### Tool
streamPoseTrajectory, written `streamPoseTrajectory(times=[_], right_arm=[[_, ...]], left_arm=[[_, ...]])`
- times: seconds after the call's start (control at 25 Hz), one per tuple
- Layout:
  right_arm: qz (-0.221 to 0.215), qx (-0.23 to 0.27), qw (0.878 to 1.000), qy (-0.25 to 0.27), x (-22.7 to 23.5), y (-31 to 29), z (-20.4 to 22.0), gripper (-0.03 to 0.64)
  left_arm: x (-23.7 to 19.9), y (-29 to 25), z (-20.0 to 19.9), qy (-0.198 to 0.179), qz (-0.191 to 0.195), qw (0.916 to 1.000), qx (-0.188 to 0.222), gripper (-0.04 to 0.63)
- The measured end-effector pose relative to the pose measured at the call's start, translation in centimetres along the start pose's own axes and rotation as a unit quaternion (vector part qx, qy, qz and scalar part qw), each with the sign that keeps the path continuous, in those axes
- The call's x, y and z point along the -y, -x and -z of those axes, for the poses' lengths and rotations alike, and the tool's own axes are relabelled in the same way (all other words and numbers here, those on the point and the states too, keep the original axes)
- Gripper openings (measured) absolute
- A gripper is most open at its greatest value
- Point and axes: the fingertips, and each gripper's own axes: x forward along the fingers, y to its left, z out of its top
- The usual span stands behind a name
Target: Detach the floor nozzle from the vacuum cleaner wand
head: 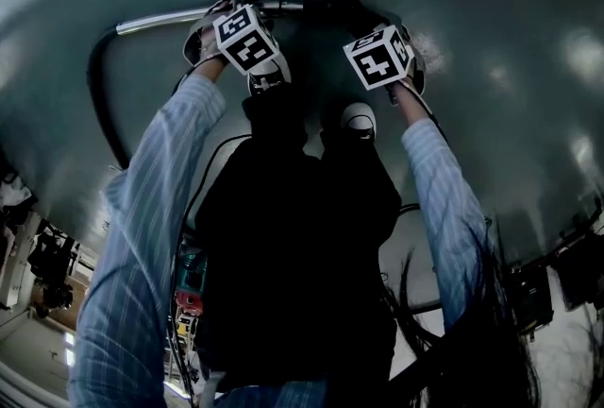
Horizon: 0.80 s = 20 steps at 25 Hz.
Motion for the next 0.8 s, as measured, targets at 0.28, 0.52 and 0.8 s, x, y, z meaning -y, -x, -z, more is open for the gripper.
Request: streamPoseTrajectory(times=[0.28, 0.52, 0.8], right_arm=[[-0.003, 0.007, 1.0, -0.012, -0.9, 1.3, -1.6, 0.241], [-0.001, 0.001, 1.0, -0.026, 0.7, 2.3, -0.4, 0.241], [0.067, -0.051, 0.996, -0.04, 8.6, 4.9, 7.2, 0.235]], left_arm=[[-1.5, 1.0, 1.5, 0.02, -0.001, 0.9998, -0.01, 0.204], [-0.4, 0.5, -0.3, 0.016, 0.003, 0.9997, -0.018, 0.204], [0.6, 0.8, -2.4, 0.066, 0.021, 0.9976, -0.004, 0.204]])
